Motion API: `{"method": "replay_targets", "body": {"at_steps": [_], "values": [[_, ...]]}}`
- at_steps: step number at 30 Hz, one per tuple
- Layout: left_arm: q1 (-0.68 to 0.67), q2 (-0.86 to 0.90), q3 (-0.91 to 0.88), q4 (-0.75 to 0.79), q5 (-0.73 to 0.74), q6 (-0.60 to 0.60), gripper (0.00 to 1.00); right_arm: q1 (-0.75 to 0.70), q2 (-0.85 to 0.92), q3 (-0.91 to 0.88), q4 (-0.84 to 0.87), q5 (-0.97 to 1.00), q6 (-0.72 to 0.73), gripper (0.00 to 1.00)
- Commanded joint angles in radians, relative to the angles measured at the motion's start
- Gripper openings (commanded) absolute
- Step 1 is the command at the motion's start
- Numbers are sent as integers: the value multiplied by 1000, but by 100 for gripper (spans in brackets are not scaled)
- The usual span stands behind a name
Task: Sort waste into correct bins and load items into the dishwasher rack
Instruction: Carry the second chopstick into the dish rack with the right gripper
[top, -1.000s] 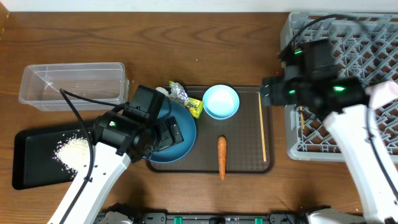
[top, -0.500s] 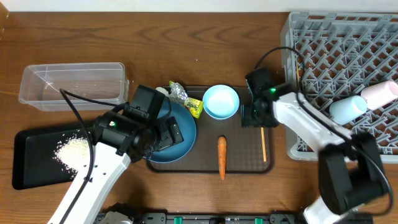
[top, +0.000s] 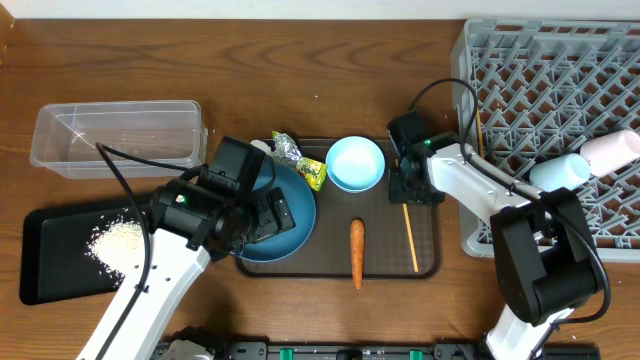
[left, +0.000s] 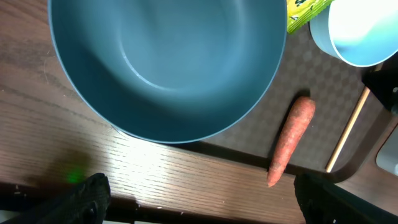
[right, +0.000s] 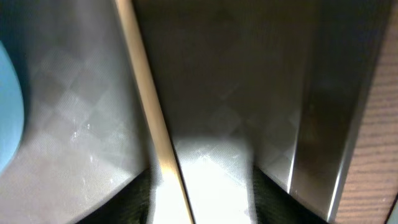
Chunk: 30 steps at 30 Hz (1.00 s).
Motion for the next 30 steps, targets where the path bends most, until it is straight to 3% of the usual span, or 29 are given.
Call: {"method": "replay_targets", "body": {"at_steps": [1, 2, 9, 18, 24, 30], "values": [[5, 0, 1, -6, -24, -9, 98, 2, 63, -26, -1, -8, 18, 16], [5, 0, 1, -6, -24, -9, 98, 3, 63, -26, -3, -14, 18, 1], [5, 0, 1, -6, -24, -9, 98, -11, 10, 6, -51, -67, 18, 1], [5, 0, 1, -6, -24, -9, 98, -140, -283, 222, -242, -77, -100, 1], [5, 0, 1, -6, -24, -9, 98, -272, -454, 269, -166, -72, -266, 1], [5, 0, 1, -6, -24, -9, 98, -375, -453, 268, -45, -68, -455, 1]]}}
